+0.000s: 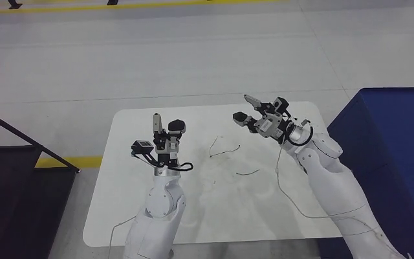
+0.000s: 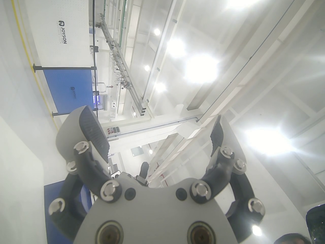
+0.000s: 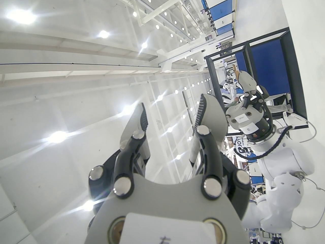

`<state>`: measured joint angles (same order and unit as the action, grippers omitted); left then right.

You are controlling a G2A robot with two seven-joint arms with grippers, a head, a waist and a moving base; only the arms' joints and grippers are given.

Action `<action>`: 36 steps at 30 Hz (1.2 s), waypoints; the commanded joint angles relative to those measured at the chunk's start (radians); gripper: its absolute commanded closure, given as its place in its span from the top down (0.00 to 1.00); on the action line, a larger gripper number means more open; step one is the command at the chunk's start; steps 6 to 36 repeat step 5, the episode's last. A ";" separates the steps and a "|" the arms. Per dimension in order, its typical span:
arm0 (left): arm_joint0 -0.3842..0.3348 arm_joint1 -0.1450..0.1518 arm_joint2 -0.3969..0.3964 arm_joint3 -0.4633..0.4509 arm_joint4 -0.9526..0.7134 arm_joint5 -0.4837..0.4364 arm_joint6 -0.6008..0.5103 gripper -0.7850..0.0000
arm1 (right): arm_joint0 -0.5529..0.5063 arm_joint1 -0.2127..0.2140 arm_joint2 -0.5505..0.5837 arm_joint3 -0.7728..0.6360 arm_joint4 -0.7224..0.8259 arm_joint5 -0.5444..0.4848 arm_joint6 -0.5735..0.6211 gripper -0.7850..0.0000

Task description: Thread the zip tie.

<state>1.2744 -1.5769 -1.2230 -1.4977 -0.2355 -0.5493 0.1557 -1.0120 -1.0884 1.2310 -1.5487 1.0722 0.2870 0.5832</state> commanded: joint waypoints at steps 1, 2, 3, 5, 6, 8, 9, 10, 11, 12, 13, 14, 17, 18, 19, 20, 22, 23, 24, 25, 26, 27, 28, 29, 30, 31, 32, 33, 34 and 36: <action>0.000 0.000 0.000 0.000 0.000 0.000 0.000 1.00 | 0.000 0.000 0.000 0.000 0.000 0.000 0.000 0.62; 0.000 0.000 0.000 0.000 0.000 0.000 0.000 1.00 | 0.000 0.000 0.000 0.000 0.000 0.000 0.000 0.69; 0.000 0.000 0.000 0.000 0.000 0.000 0.000 1.00 | 0.000 0.000 0.000 0.000 0.000 0.000 0.000 0.74; 0.000 0.000 0.000 0.000 0.000 0.000 0.000 1.00 | 0.000 0.000 0.000 0.000 0.000 0.000 0.000 0.85; 0.000 0.000 0.000 0.000 0.000 0.000 0.000 1.00 | 0.000 0.000 0.000 0.000 0.000 0.000 0.000 0.85; 0.000 0.000 0.000 0.000 0.000 0.000 0.000 1.00 | 0.000 0.000 0.000 0.000 0.000 0.000 0.000 0.85; 0.000 0.000 0.000 0.000 0.000 0.000 0.000 1.00 | 0.000 0.000 0.000 0.000 0.000 0.000 0.000 0.85; 0.000 0.000 0.000 0.000 0.000 0.000 0.000 1.00 | 0.000 0.000 0.000 0.000 0.000 0.000 0.000 0.85; 0.000 0.000 0.000 0.000 0.000 0.000 0.000 1.00 | 0.000 0.000 0.000 0.000 0.000 0.000 0.000 0.85; 0.000 0.000 0.000 0.000 0.000 0.000 0.000 1.00 | 0.000 0.000 0.000 0.000 0.000 0.000 0.000 0.85; 0.000 0.000 0.000 0.000 0.000 0.000 0.000 1.00 | 0.000 0.000 0.000 0.000 0.000 0.000 0.000 0.85; 0.000 0.000 0.000 0.000 0.000 0.000 0.000 1.00 | 0.000 0.000 0.000 0.000 0.000 0.000 0.000 0.85; 0.000 0.000 0.000 0.000 0.000 0.000 0.000 1.00 | 0.000 0.000 0.000 0.000 0.000 0.000 0.000 0.85; 0.000 0.000 0.000 0.000 0.000 0.000 0.000 1.00 | 0.000 0.000 0.000 0.000 0.000 0.000 0.000 0.85; 0.000 0.000 0.000 0.000 0.000 0.000 0.000 1.00 | 0.000 0.000 0.000 0.000 0.000 0.000 0.000 0.85; 0.000 0.000 0.000 0.000 0.000 0.000 0.000 1.00 | 0.000 0.000 0.000 0.000 0.000 0.000 0.000 0.85; 0.000 0.000 0.000 0.000 0.000 0.000 0.000 1.00 | 0.000 0.000 0.000 0.000 0.000 0.000 0.000 0.85; 0.000 0.000 0.000 0.000 0.000 0.000 0.000 1.00 | 0.000 0.000 0.000 0.000 0.000 0.000 0.000 0.85; 0.000 0.000 0.000 0.000 0.000 0.000 0.000 1.00 | 0.000 0.000 0.000 0.000 0.000 0.000 0.000 0.85; 0.000 0.000 0.000 0.000 0.000 0.000 0.000 1.00 | 0.000 0.000 0.000 0.000 0.000 0.000 0.000 0.85; 0.000 0.000 0.000 0.000 0.000 0.000 0.000 1.00 | 0.000 0.000 0.000 0.000 0.000 0.000 0.000 0.85; 0.000 0.000 0.000 0.000 0.000 0.000 0.000 1.00 | 0.000 0.000 0.000 0.000 0.000 0.000 0.000 0.85; 0.000 0.000 0.000 0.000 0.000 0.000 0.000 1.00 | 0.000 0.000 0.000 0.000 0.000 0.000 0.000 0.85; 0.000 0.000 0.000 0.000 0.000 0.000 0.000 1.00 | 0.000 0.000 0.000 0.000 0.000 0.000 0.000 0.85; 0.000 0.000 0.000 0.000 0.000 0.000 0.000 1.00 | 0.000 0.000 0.000 0.000 0.000 0.000 0.000 0.85; 0.000 0.000 0.000 0.000 0.000 0.000 0.000 1.00 | 0.000 0.000 0.000 0.000 0.000 0.000 0.000 0.85; 0.000 0.000 0.000 0.000 0.000 0.000 0.000 1.00 | 0.000 0.000 0.000 0.000 0.000 0.000 0.000 0.85; 0.000 0.000 0.000 0.000 0.000 0.000 0.000 1.00 | 0.000 0.000 0.000 0.000 0.000 0.000 0.000 0.85; 0.000 0.000 0.000 0.000 0.000 0.000 0.000 1.00 | 0.000 0.000 0.000 0.000 0.000 0.000 0.000 0.85; 0.000 0.000 0.000 0.000 0.000 0.000 0.000 1.00 | 0.000 0.000 0.000 0.000 0.000 0.000 0.000 0.85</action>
